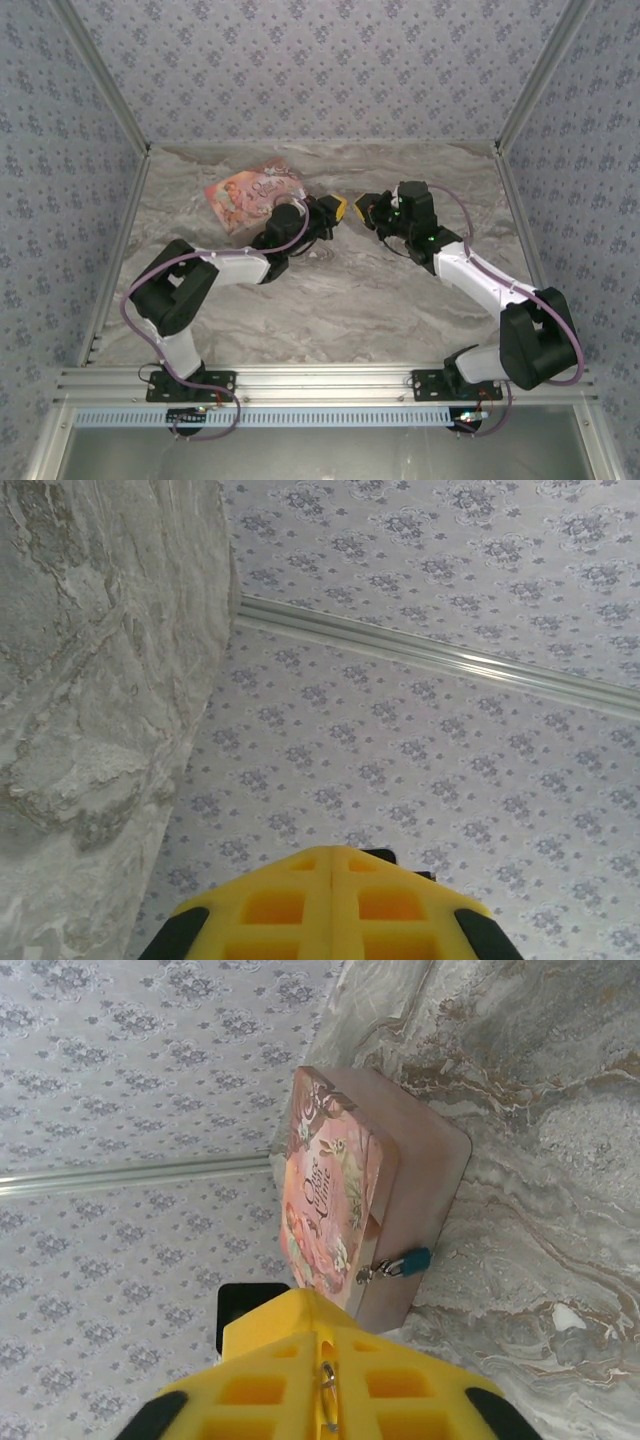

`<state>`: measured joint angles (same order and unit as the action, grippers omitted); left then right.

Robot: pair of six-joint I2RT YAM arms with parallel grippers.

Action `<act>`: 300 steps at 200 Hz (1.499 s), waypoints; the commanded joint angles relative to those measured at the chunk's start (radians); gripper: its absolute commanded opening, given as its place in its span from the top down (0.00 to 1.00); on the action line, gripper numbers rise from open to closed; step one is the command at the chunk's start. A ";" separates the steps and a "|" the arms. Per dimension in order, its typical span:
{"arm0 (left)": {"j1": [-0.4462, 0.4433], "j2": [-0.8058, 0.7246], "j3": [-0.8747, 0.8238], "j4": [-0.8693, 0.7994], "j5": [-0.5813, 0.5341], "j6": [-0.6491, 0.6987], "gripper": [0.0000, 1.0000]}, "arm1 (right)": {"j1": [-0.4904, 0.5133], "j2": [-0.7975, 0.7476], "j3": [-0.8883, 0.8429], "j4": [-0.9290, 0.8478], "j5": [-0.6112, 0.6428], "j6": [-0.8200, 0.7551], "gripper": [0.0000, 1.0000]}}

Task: Unlock the padlock with the key

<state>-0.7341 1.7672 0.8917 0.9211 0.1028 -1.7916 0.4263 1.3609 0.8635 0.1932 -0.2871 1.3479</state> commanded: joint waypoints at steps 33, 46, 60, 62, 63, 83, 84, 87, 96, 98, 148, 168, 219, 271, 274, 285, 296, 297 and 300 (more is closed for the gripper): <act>0.087 -0.187 0.008 -0.270 0.133 0.233 1.00 | -0.065 -0.153 0.028 -0.160 -0.059 -0.597 0.44; 0.118 -0.227 0.034 -0.380 0.211 0.311 1.00 | -0.082 -0.203 -0.008 -0.144 -0.097 -0.777 0.40; 0.144 -0.274 0.075 -0.521 0.278 0.419 1.00 | -0.090 -0.256 -0.054 -0.109 -0.143 -0.950 0.30; 0.147 -0.280 0.082 -0.552 0.286 0.435 1.00 | -0.089 -0.264 -0.057 -0.106 -0.151 -0.974 0.30; 0.149 -0.283 0.085 -0.564 0.289 0.446 1.00 | -0.089 -0.267 -0.059 -0.104 -0.155 -0.986 0.29; 0.166 -0.349 0.150 -0.791 0.326 0.618 1.00 | -0.084 -0.299 -0.078 -0.108 -0.298 -1.230 0.26; 0.167 -0.353 0.152 -0.803 0.327 0.626 1.00 | -0.082 -0.300 -0.077 -0.109 -0.302 -1.245 0.26; 0.169 -0.362 0.160 -0.829 0.328 0.647 1.00 | -0.077 -0.302 -0.078 -0.111 -0.325 -1.281 0.26; 0.172 -0.386 0.183 -0.897 0.334 0.706 1.00 | -0.057 -0.304 -0.084 -0.115 -0.354 -1.365 0.25; 0.173 -0.389 0.189 -0.915 0.334 0.720 1.00 | -0.052 -0.304 -0.085 -0.113 -0.356 -1.389 0.25; 0.179 -0.454 0.243 -1.095 0.333 0.860 1.00 | 0.071 -0.222 -0.122 0.137 -0.389 -1.511 0.25; 0.178 -0.462 0.240 -1.096 0.336 0.858 1.00 | 0.120 -0.158 -0.123 0.262 -0.341 -1.494 0.26; 0.179 -0.468 0.226 -1.078 0.340 0.845 1.00 | 0.186 -0.039 -0.089 0.389 -0.252 -1.483 0.37; 0.180 -0.468 0.204 -1.041 0.344 0.825 1.00 | 0.207 0.011 -0.054 0.407 -0.233 -1.472 0.53; 0.179 -0.469 0.204 -1.040 0.345 0.824 1.00 | 0.206 0.012 -0.052 0.408 -0.232 -1.471 0.54; 0.179 -0.469 0.202 -1.038 0.344 0.822 1.00 | 0.209 0.015 -0.048 0.408 -0.232 -1.468 0.56; 0.179 -0.468 0.199 -1.033 0.345 0.819 1.00 | 0.209 0.021 -0.042 0.407 -0.233 -1.466 0.60; 0.180 -0.469 0.199 -1.033 0.345 0.819 1.00 | 0.209 0.022 -0.041 0.407 -0.233 -1.465 0.60; 0.180 -0.468 0.199 -1.032 0.344 0.818 1.00 | 0.210 0.023 -0.039 0.407 -0.233 -1.464 0.61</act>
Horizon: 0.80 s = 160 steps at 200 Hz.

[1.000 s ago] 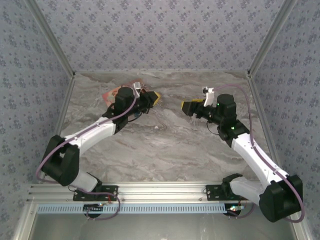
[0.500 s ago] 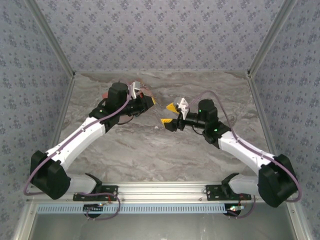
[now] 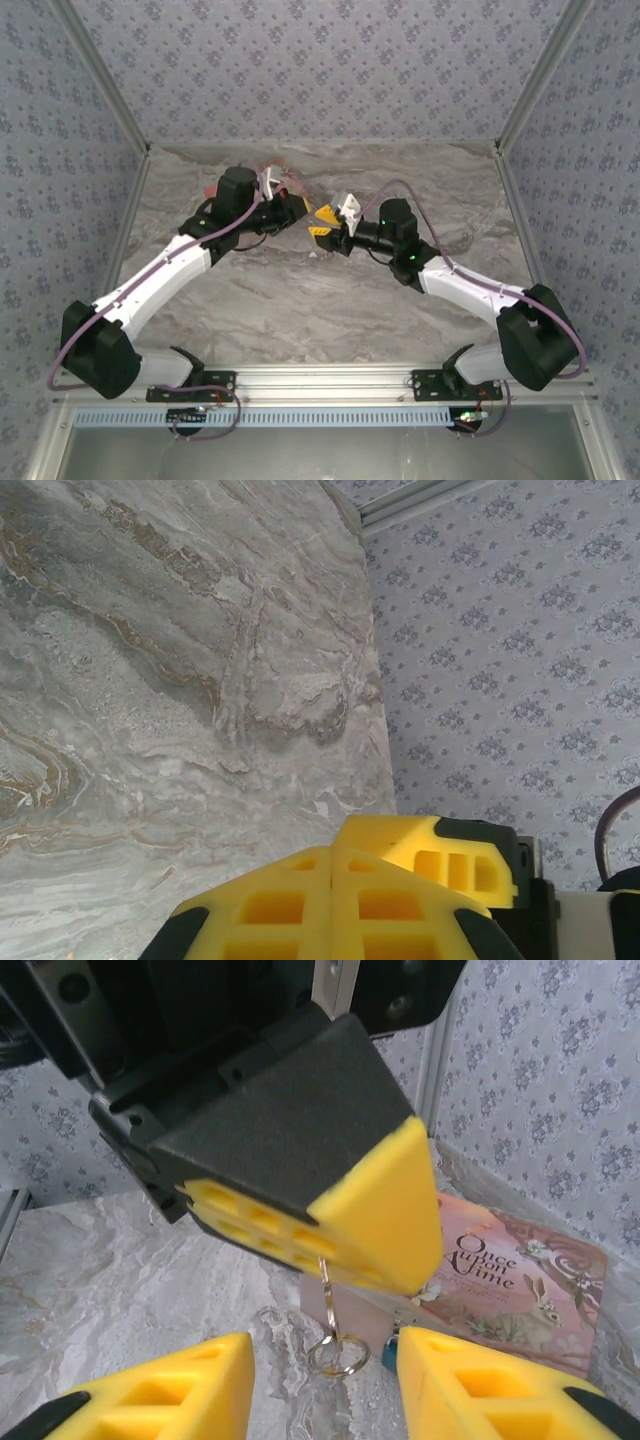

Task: Unlock the padlock with the key

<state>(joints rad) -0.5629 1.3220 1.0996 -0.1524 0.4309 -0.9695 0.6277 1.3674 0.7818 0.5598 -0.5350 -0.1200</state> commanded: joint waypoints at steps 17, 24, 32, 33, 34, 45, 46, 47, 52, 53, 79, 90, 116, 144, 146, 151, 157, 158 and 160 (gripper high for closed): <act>0.008 -0.022 -0.010 0.045 0.017 -0.006 1.00 | 0.010 0.025 0.052 0.034 0.006 0.006 0.66; 0.008 -0.023 -0.010 0.047 0.017 -0.007 1.00 | 0.012 0.028 0.056 0.032 0.004 0.006 0.67; 0.008 -0.023 -0.013 0.047 0.017 -0.007 1.00 | 0.012 0.031 0.056 0.029 0.003 0.008 0.68; 0.008 -0.023 -0.013 0.047 0.016 -0.008 1.00 | 0.012 0.031 0.057 0.028 0.003 0.009 0.68; 0.008 -0.023 -0.013 0.047 0.017 -0.008 1.00 | 0.013 0.031 0.056 0.029 0.004 0.009 0.68; 0.008 -0.025 -0.015 0.050 0.017 -0.009 1.00 | 0.015 0.033 0.057 0.028 0.004 0.009 0.71; 0.009 -0.024 -0.015 0.050 0.017 -0.009 1.00 | 0.014 0.034 0.056 0.026 0.005 0.008 0.71; 0.009 -0.025 -0.015 0.050 0.017 -0.009 1.00 | 0.015 0.034 0.056 0.026 0.005 0.009 0.71; 0.009 -0.025 -0.015 0.050 0.016 -0.010 1.00 | 0.015 0.035 0.056 0.024 0.004 0.007 0.72; 0.010 -0.026 -0.015 0.050 0.016 -0.010 1.00 | 0.015 0.035 0.057 0.023 0.004 0.007 0.73; 0.011 -0.028 -0.020 0.053 0.012 -0.014 1.00 | 0.015 0.035 0.053 0.008 0.006 0.006 0.76; 0.011 -0.029 -0.020 0.054 0.012 -0.014 1.00 | 0.015 0.034 0.048 0.005 0.007 0.006 0.77; 0.013 -0.030 -0.021 0.056 0.011 -0.015 1.00 | 0.015 0.033 0.047 -0.006 0.012 0.007 0.82; 0.012 -0.031 -0.021 0.056 0.009 -0.017 1.00 | 0.014 0.034 0.050 -0.021 0.017 0.003 0.88; 0.013 -0.030 -0.021 0.056 0.009 -0.017 1.00 | 0.015 0.035 0.051 -0.023 0.018 0.002 0.88; 0.013 -0.032 -0.023 0.056 0.009 -0.017 1.00 | 0.014 0.034 0.053 -0.027 0.019 0.001 0.88; 0.012 -0.030 -0.023 0.058 0.010 -0.017 1.00 | 0.014 0.035 0.053 -0.032 0.019 0.000 0.89; 0.012 -0.030 -0.023 0.059 0.010 -0.017 1.00 | 0.014 0.034 0.055 -0.032 0.018 0.000 0.89; 0.012 -0.030 -0.024 0.059 0.011 -0.018 1.00 | 0.014 0.034 0.055 -0.031 0.019 -0.001 0.89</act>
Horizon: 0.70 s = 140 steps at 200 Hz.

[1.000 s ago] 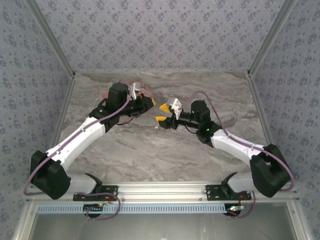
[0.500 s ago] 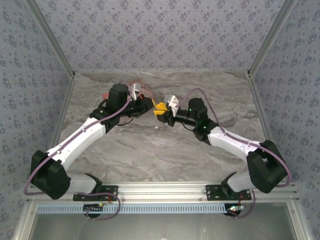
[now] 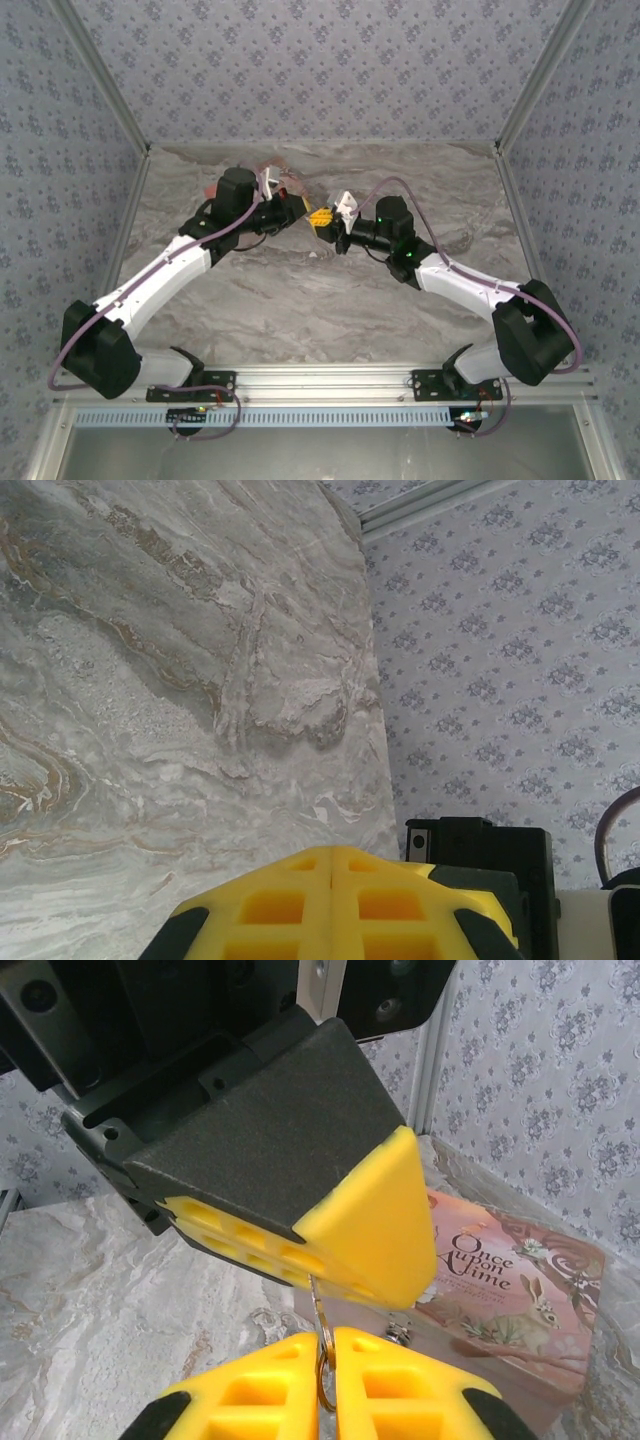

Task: Unlock the padlock with the key

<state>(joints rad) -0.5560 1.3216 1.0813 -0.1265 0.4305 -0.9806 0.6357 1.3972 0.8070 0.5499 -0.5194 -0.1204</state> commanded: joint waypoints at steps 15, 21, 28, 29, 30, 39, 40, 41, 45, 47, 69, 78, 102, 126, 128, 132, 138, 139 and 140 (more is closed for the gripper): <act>0.006 -0.029 -0.003 0.034 0.014 -0.006 1.00 | 0.007 0.007 0.032 -0.024 -0.003 0.002 0.90; 0.006 -0.027 -0.003 0.035 0.016 -0.006 1.00 | 0.006 0.007 0.035 -0.026 -0.006 0.001 0.90; 0.005 -0.026 -0.002 0.034 0.016 -0.004 1.00 | 0.006 0.011 0.041 -0.031 -0.010 0.002 0.89; 0.005 -0.026 -0.003 0.034 0.018 -0.004 1.00 | 0.007 0.013 0.041 -0.033 -0.011 0.002 0.88; 0.005 -0.026 -0.003 0.034 0.018 -0.004 1.00 | 0.006 0.013 0.042 -0.033 -0.011 0.003 0.88; 0.005 -0.026 -0.002 0.036 0.018 -0.004 1.00 | 0.006 0.018 0.049 -0.039 -0.016 0.003 0.88; 0.005 -0.026 -0.002 0.036 0.019 -0.004 1.00 | 0.006 0.017 0.049 -0.039 -0.016 0.003 0.87; 0.005 -0.026 -0.002 0.036 0.019 -0.004 1.00 | 0.006 0.018 0.049 -0.040 -0.017 0.004 0.87; 0.006 -0.027 -0.003 0.036 0.021 -0.004 1.00 | 0.007 0.021 0.052 -0.042 -0.017 0.002 0.87; 0.005 -0.026 -0.002 0.037 0.021 -0.005 1.00 | 0.007 0.022 0.054 -0.043 -0.018 0.003 0.87; 0.005 -0.026 -0.003 0.037 0.022 -0.003 1.00 | 0.007 0.031 0.061 -0.044 -0.023 0.007 0.86; 0.006 -0.025 -0.003 0.037 0.021 -0.003 1.00 | 0.007 0.032 0.064 -0.045 -0.024 0.007 0.86; 0.005 -0.026 -0.003 0.037 0.022 -0.003 1.00 | 0.007 0.035 0.069 -0.052 -0.028 0.007 0.87; 0.006 -0.027 -0.002 0.039 0.023 -0.001 1.00 | 0.007 0.036 0.070 -0.071 -0.028 0.002 0.91; 0.005 -0.026 -0.003 0.039 0.023 0.000 1.00 | 0.008 0.036 0.070 -0.072 -0.028 0.002 0.92; 0.005 -0.025 -0.002 0.039 0.024 0.000 1.00 | 0.008 0.035 0.071 -0.074 -0.028 0.001 0.95; 0.005 -0.026 -0.001 0.039 0.025 0.004 1.00 | 0.008 0.034 0.072 -0.079 -0.026 0.001 0.97; 0.005 -0.026 0.000 0.039 0.026 0.005 1.00 | 0.008 0.035 0.071 -0.080 -0.026 0.001 0.98; 0.005 -0.026 0.000 0.038 0.026 0.007 1.00 | 0.008 0.034 0.072 -0.081 -0.026 0.002 0.98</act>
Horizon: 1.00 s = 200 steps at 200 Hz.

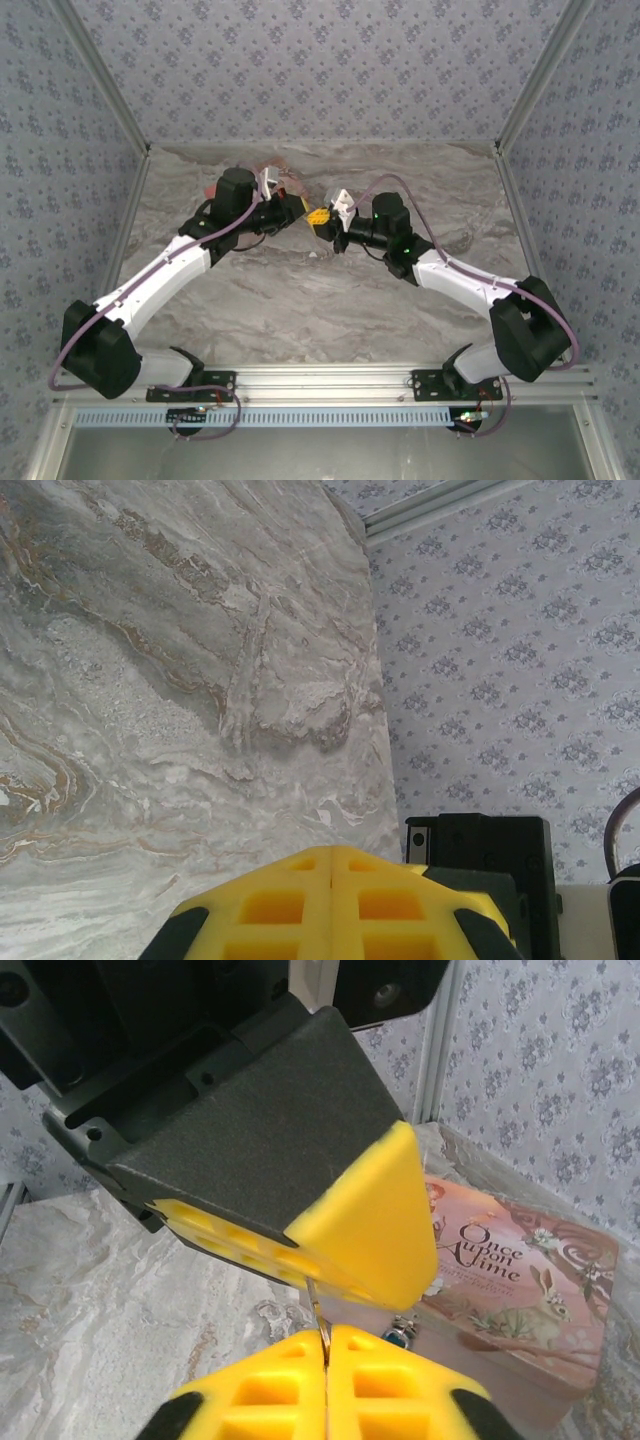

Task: Unlock the padlock with the key

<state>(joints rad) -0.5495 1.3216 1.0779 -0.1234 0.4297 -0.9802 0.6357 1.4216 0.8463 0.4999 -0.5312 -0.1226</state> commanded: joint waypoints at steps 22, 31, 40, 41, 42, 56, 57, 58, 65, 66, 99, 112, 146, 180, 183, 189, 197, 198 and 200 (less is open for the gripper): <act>0.003 -0.026 0.032 -0.005 0.018 0.045 0.81 | 0.005 -0.002 0.029 -0.049 0.005 0.015 1.00; 0.008 -0.027 0.046 -0.031 0.005 0.067 0.74 | -0.001 -0.011 0.021 -0.048 0.011 0.029 1.00; 0.016 -0.027 0.060 -0.053 -0.009 0.089 0.66 | -0.007 -0.026 0.007 -0.046 0.030 0.048 1.00; 0.016 -0.028 0.062 -0.057 -0.011 0.092 0.64 | -0.007 -0.027 0.006 -0.046 0.032 0.049 1.00; 0.018 -0.028 0.063 -0.059 -0.012 0.094 0.63 | -0.008 -0.028 0.005 -0.047 0.034 0.051 1.00; 0.044 -0.026 0.077 -0.095 -0.034 0.130 0.44 | -0.018 -0.058 -0.023 -0.047 0.059 0.076 1.00; 0.046 -0.026 0.078 -0.098 -0.036 0.133 0.43 | -0.019 -0.060 -0.024 -0.047 0.064 0.079 1.00; 0.048 -0.026 0.079 -0.101 -0.040 0.137 0.42 | -0.019 -0.063 -0.026 -0.048 0.068 0.081 1.00; 0.067 -0.021 0.086 -0.125 -0.059 0.157 0.35 | -0.025 -0.080 -0.039 -0.060 0.089 0.092 1.00; 0.069 -0.021 0.086 -0.127 -0.063 0.159 0.34 | -0.025 -0.083 -0.041 -0.062 0.090 0.096 1.00; 0.167 0.072 0.151 -0.255 -0.200 0.325 0.18 | -0.037 -0.167 -0.075 -0.192 0.198 0.130 1.00; 0.192 0.144 0.193 -0.279 -0.249 0.386 0.17 | -0.040 -0.197 -0.084 -0.245 0.235 0.142 1.00; 0.200 0.390 0.380 -0.343 -0.336 0.507 0.16 | -0.048 -0.260 -0.122 -0.339 0.315 0.164 1.00; 0.171 0.605 0.586 -0.415 -0.419 0.574 0.16 | -0.063 -0.320 -0.159 -0.387 0.372 0.176 1.00; 0.167 0.618 0.601 -0.420 -0.428 0.579 0.16 | -0.065 -0.325 -0.160 -0.391 0.374 0.177 1.00; 0.159 0.645 0.634 -0.430 -0.445 0.590 0.16 | -0.068 -0.334 -0.166 -0.396 0.378 0.178 1.00; 0.150 0.682 0.682 -0.447 -0.455 0.603 0.15 | -0.074 -0.345 -0.171 -0.405 0.379 0.176 1.00; 0.150 0.685 0.688 -0.450 -0.455 0.604 0.15 | -0.074 -0.346 -0.171 -0.405 0.379 0.176 1.00; 0.149 0.694 0.700 -0.454 -0.456 0.607 0.15 | -0.075 -0.349 -0.172 -0.408 0.379 0.176 1.00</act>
<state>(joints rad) -0.3676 1.9575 1.6375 -0.4915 0.0528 -0.4610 0.5751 1.1175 0.6914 0.1497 -0.2008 0.0322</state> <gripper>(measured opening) 0.844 0.060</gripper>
